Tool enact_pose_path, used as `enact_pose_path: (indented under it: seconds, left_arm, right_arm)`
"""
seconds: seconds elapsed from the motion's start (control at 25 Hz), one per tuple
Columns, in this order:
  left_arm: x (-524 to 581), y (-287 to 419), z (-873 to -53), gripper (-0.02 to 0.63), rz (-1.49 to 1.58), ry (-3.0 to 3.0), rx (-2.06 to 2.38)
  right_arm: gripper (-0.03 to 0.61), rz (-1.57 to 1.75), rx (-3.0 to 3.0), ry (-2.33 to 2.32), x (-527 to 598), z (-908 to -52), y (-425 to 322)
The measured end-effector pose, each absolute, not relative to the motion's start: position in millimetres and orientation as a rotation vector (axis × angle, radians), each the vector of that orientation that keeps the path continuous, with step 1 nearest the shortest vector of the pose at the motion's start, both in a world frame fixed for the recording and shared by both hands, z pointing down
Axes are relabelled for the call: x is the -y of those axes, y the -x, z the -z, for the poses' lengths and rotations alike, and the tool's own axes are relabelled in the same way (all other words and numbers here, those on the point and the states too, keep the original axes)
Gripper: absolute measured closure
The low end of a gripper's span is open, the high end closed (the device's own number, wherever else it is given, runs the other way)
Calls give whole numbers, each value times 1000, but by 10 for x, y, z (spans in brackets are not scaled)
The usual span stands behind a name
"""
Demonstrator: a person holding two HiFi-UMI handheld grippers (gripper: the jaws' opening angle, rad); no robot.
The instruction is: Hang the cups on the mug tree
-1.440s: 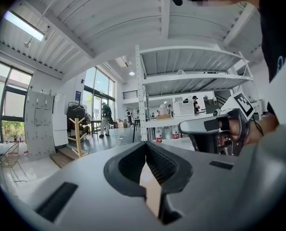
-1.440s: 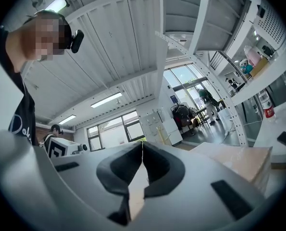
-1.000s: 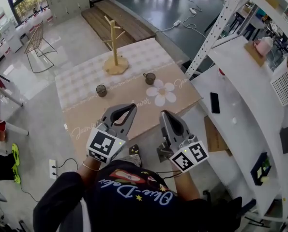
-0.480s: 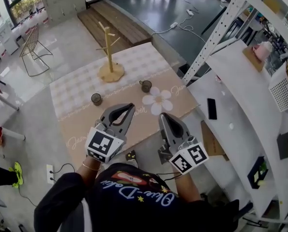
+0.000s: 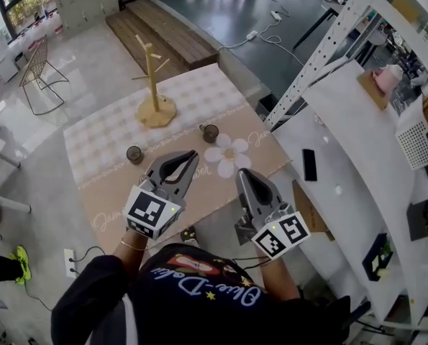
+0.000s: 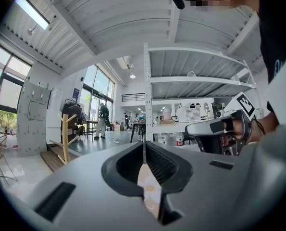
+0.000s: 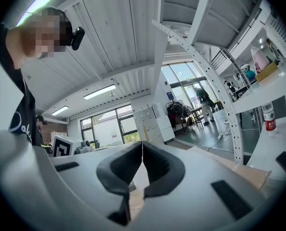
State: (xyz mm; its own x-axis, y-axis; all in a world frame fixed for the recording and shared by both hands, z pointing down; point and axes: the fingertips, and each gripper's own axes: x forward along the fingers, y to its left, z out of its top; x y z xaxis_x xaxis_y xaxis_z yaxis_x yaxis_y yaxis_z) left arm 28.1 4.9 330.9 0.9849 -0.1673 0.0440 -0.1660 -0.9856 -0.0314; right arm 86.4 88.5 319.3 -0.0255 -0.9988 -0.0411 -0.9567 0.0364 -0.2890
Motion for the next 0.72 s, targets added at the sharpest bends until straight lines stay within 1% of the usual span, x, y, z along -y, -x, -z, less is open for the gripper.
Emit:
enact_pose_path:
  seconds: [0.72]
  left_arm:
    - [454, -448, -3565, 604, 91, 3148, -298]
  right_arm:
    - [568, 343, -2109, 2027, -529, -3330, -1095]
